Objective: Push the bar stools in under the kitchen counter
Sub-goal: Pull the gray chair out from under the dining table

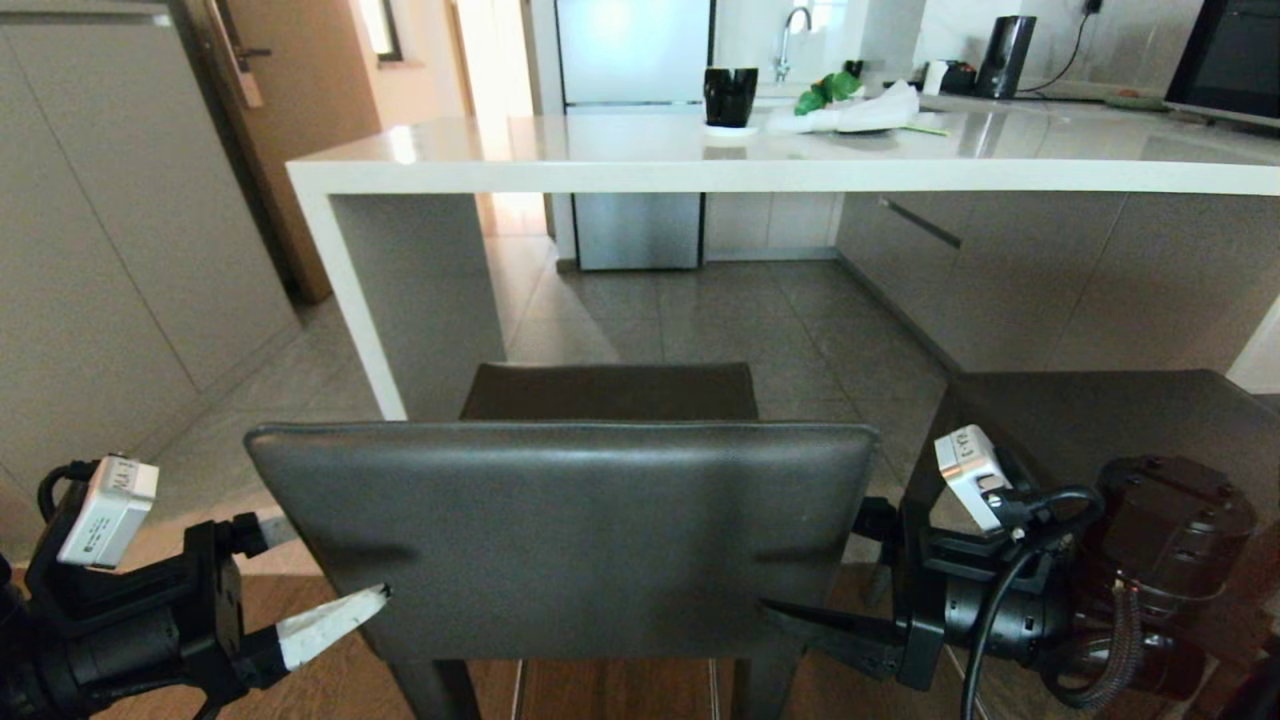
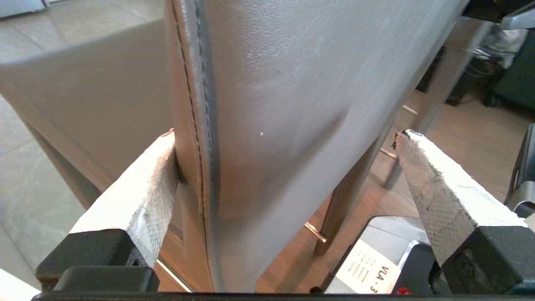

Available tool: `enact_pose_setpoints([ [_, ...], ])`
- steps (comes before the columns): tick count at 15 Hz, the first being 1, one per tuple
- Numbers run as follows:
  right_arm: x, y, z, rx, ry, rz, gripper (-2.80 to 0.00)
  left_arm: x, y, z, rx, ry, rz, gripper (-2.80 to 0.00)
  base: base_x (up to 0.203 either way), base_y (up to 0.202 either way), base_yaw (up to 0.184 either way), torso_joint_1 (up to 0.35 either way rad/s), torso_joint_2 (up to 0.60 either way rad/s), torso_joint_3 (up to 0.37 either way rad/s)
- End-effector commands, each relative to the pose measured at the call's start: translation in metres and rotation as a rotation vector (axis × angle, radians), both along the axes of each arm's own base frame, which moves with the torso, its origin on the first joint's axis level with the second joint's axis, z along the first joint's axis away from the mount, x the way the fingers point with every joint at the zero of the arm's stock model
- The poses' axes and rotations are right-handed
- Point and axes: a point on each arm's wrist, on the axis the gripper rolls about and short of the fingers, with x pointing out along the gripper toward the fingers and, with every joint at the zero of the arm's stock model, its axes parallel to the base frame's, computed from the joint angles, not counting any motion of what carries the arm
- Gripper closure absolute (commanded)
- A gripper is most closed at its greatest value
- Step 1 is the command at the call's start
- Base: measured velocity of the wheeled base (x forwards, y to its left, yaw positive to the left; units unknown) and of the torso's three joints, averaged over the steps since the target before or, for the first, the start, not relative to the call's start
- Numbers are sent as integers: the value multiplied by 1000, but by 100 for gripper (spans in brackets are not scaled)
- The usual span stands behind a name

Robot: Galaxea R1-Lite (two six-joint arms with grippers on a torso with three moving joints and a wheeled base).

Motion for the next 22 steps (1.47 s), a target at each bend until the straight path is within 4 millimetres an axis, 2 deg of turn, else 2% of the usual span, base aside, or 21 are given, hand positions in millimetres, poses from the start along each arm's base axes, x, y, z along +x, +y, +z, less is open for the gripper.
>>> enact_pose_setpoints([
  [1,0,1,0,2,-2,7,-280,0,-2,1,2,-11,-12,-280,-194,0,-1,2,-2,-1],
  [6,-1,0,0,2,-1,5,-280,-1,-4,2,2,-18,-22,-280,-171,0,-2,2,3,4],
  [14,3,1,-1,0,-2,-30,-280,2,-8,1,2,-11,0,-280,0,0,0,0,0,0],
  [22,28,8,-3,31,-25,-185,-280,33,-7,-10,10,30,130,-280,0,0,0,0,0,0],
])
